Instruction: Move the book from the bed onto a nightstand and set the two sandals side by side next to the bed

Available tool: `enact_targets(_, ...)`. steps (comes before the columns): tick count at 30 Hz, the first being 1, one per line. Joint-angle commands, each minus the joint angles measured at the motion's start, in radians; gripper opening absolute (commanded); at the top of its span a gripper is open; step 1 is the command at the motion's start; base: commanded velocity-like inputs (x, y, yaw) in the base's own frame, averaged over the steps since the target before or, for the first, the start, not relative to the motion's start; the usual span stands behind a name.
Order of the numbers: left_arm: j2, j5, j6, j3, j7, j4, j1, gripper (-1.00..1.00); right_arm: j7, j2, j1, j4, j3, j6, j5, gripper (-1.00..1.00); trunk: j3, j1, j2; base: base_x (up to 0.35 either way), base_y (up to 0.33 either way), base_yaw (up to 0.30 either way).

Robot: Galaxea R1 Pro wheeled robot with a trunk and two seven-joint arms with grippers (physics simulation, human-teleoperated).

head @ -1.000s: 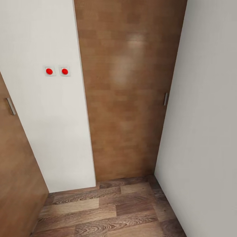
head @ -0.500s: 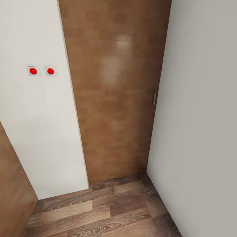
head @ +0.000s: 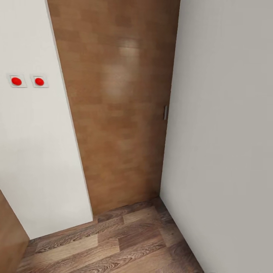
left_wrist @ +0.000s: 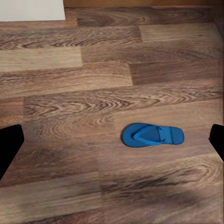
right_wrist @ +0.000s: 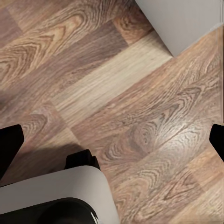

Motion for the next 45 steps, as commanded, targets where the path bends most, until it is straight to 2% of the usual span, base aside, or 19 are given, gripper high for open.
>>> enact_targets(1, 0.000, 0.006, -0.002, 0.000, -0.001, 0.000, 0.000, 1.00, 0.000, 0.000, -0.001, 0.001, 0.003, -0.004, -0.010, 1.00, -0.001, 0.000, -0.001, 0.000, 0.000, -0.195)
enact_targets(19, 0.000, 0.006, -0.001, 0.000, 0.000, 0.000, 0.000, 1.00, 0.000, 0.000, -0.001, 0.001, 0.003, -0.004, -0.007, 1.00, -0.001, 0.000, -0.001, 0.000, 0.000, -0.173)
enact_targets(45, -0.002, 0.006, -0.001, 0.000, 0.000, 0.000, 0.000, 1.00, 0.001, -0.003, -0.001, 0.001, 0.002, -0.003, -0.012, 1.00, -0.001, 0.000, -0.001, 0.000, 0.000, -0.006)
